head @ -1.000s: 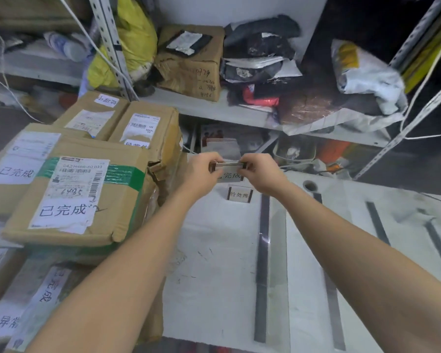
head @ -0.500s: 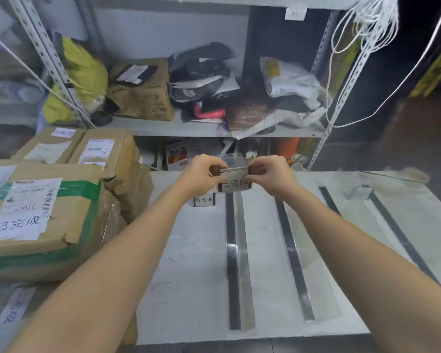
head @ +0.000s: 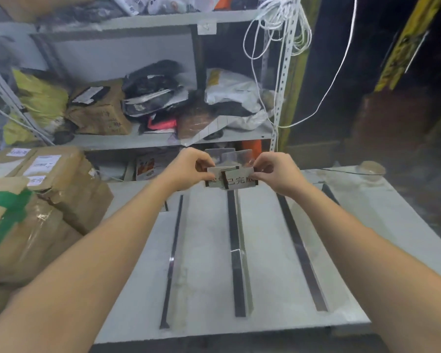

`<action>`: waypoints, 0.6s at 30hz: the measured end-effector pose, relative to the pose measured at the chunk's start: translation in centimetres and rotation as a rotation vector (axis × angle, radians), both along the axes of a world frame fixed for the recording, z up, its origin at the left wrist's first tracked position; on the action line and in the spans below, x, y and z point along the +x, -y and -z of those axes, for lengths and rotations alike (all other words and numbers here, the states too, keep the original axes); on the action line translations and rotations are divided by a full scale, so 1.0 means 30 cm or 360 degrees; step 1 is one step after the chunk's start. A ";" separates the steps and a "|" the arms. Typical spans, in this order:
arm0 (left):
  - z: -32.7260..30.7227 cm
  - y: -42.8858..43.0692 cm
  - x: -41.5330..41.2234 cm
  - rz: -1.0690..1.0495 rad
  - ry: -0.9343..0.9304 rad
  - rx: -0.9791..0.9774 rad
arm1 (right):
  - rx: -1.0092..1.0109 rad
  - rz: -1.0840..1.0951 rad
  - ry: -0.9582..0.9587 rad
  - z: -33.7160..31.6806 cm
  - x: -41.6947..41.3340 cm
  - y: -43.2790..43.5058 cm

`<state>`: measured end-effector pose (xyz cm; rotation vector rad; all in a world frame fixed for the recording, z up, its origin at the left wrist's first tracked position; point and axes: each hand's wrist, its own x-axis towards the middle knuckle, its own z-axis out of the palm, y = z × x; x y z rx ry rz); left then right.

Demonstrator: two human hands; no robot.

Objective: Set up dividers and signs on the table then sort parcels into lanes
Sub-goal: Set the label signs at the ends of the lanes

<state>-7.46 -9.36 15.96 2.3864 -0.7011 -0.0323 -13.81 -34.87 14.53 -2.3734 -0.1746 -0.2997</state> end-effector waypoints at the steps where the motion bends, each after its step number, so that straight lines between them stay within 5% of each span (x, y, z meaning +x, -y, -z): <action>1: 0.005 0.011 0.003 -0.0041 0.0003 0.0022 | -0.0020 0.0000 -0.0030 0.006 -0.001 0.035; 18: 0.363 0.084 0.373 -0.0356 -0.0282 0.0358 | -0.0057 0.0111 -0.0412 0.267 0.275 0.261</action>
